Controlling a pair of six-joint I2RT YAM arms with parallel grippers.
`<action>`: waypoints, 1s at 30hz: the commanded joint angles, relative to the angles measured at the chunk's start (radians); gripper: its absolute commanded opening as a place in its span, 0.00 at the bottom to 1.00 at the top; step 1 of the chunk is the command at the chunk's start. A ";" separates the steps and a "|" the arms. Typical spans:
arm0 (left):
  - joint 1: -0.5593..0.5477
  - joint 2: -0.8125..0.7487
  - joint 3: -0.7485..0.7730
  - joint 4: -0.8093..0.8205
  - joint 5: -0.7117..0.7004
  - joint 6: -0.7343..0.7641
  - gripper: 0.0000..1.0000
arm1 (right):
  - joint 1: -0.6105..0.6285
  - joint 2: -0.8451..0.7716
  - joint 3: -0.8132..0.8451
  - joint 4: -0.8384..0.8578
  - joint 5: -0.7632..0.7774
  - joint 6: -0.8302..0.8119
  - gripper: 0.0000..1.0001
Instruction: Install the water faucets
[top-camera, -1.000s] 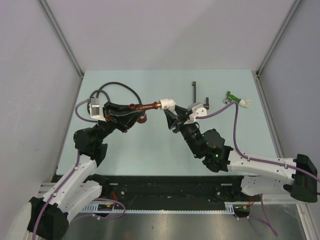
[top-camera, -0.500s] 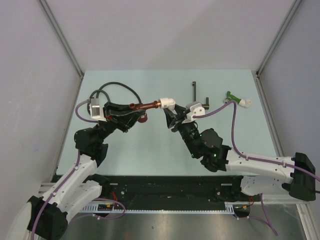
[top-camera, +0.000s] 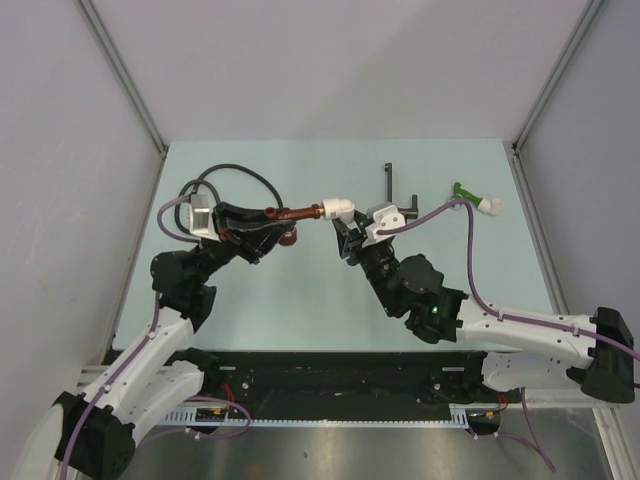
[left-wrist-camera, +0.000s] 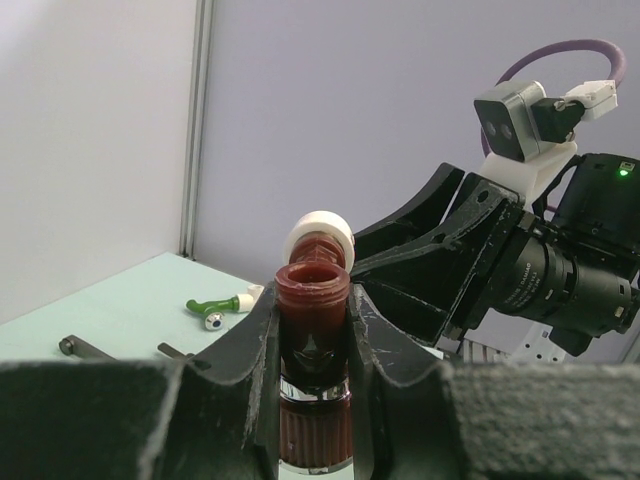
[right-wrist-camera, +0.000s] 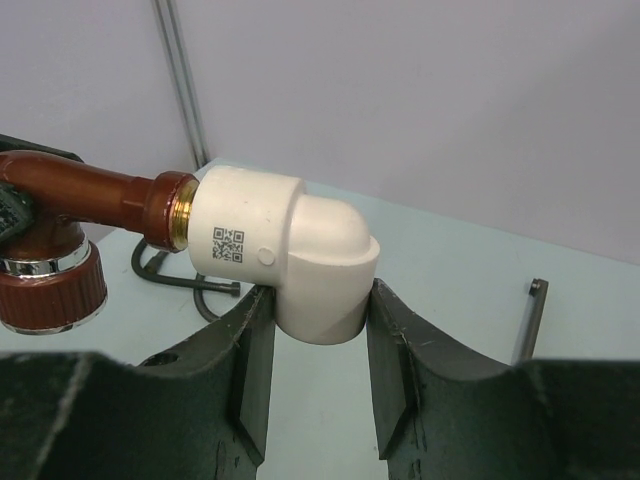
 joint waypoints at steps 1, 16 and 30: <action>-0.019 0.024 0.020 0.063 0.057 -0.029 0.00 | 0.025 -0.008 0.071 -0.018 -0.070 0.041 0.00; -0.056 0.031 -0.015 0.126 0.055 0.027 0.00 | 0.025 -0.010 0.150 -0.223 -0.033 0.206 0.00; -0.061 0.049 0.045 -0.027 0.159 0.202 0.00 | 0.025 -0.024 0.249 -0.467 -0.093 0.268 0.00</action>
